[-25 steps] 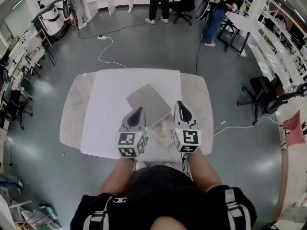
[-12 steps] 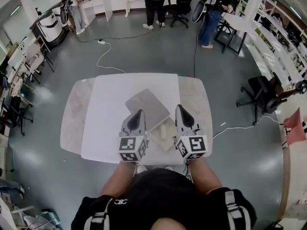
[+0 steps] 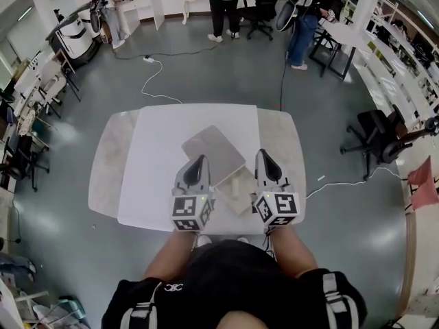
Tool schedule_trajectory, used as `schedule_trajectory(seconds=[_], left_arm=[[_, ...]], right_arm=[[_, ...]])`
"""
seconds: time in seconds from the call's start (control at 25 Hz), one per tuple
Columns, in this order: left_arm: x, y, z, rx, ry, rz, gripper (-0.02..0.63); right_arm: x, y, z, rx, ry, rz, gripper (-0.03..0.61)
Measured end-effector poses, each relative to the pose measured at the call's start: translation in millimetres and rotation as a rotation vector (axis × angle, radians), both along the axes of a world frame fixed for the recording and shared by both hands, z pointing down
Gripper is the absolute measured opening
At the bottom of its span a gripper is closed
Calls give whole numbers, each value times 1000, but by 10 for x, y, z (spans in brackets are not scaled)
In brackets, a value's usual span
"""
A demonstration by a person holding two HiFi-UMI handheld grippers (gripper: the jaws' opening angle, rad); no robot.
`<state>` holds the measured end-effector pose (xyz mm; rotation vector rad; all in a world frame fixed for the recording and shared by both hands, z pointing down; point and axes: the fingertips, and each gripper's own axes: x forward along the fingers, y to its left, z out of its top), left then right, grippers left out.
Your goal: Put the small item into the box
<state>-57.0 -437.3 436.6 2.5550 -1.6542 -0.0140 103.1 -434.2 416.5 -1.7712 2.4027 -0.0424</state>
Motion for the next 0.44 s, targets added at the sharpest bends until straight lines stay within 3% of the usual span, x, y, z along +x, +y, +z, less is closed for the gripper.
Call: schedule_trajectory(seconds=[0.44], left_arm=[[-19, 7, 22, -20, -5, 8, 6]], right_arm=[[-70, 19, -22, 13, 31, -4, 12]])
